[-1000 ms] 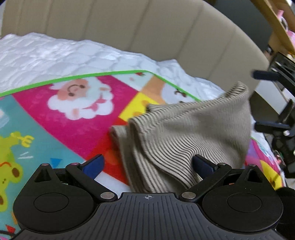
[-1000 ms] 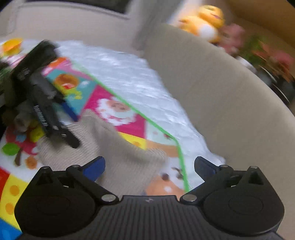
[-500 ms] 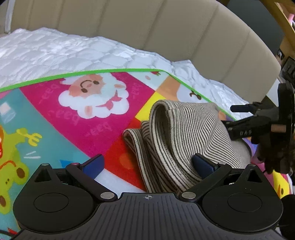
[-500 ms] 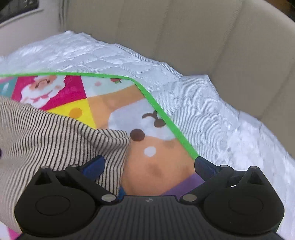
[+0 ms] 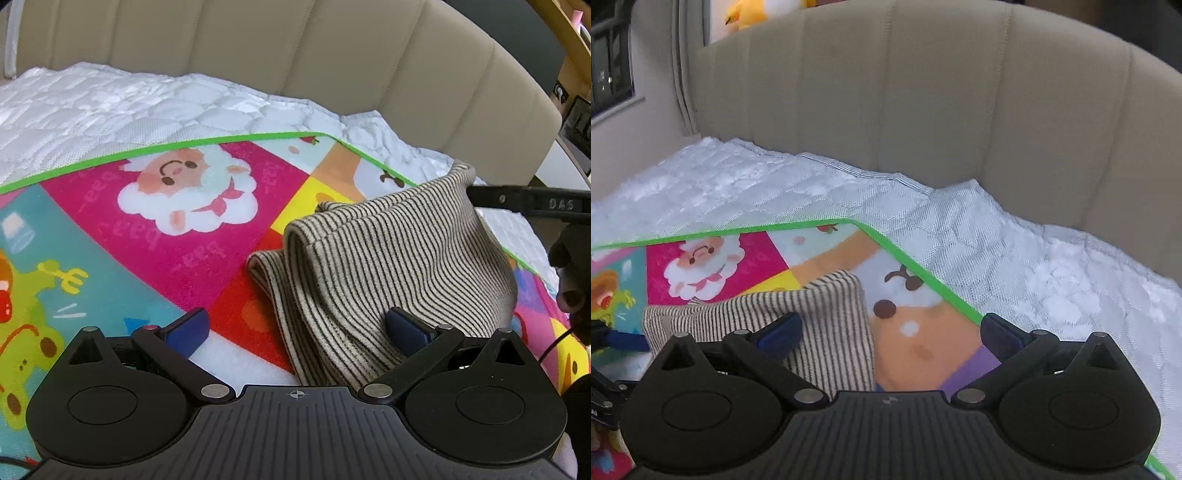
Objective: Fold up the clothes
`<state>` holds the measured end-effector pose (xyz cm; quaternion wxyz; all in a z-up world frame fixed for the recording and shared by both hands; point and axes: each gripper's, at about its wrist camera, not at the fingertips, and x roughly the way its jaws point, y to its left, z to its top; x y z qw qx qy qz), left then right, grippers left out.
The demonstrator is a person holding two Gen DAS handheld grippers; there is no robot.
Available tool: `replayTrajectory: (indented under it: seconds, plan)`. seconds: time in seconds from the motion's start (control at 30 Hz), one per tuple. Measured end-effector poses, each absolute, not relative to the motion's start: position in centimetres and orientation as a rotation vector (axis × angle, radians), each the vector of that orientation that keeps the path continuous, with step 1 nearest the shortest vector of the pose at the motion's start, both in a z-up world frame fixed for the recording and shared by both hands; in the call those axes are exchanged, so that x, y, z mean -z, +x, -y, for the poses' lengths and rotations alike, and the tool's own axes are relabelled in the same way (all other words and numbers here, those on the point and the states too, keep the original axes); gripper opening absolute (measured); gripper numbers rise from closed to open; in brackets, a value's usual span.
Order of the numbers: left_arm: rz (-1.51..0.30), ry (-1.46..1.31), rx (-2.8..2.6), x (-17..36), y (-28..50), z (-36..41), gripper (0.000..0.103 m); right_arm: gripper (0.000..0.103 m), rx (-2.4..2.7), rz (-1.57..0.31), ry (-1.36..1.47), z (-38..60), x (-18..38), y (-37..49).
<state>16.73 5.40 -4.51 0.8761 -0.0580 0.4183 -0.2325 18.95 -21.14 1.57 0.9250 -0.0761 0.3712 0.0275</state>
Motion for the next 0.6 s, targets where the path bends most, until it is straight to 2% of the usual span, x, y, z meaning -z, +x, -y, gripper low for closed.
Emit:
replayTrajectory:
  seconds: [0.27,0.43,0.6]
  plan:
    - [-0.871,-0.137,0.47,4.6,16.9,-5.6,0.103,0.103,-0.043,-0.816,-0.33,18.9,1.4,22.7]
    - [-0.862,-0.155,0.469,4.4,16.9,-5.9,0.103,0.103,-0.061,-0.868,-0.155,21.3,0.0,22.4]
    - [-0.742,-0.127,0.496,1.3,15.7,-6.2,0.103,0.103,-0.066,-0.796,0.13,25.2,-2.9,15.3]
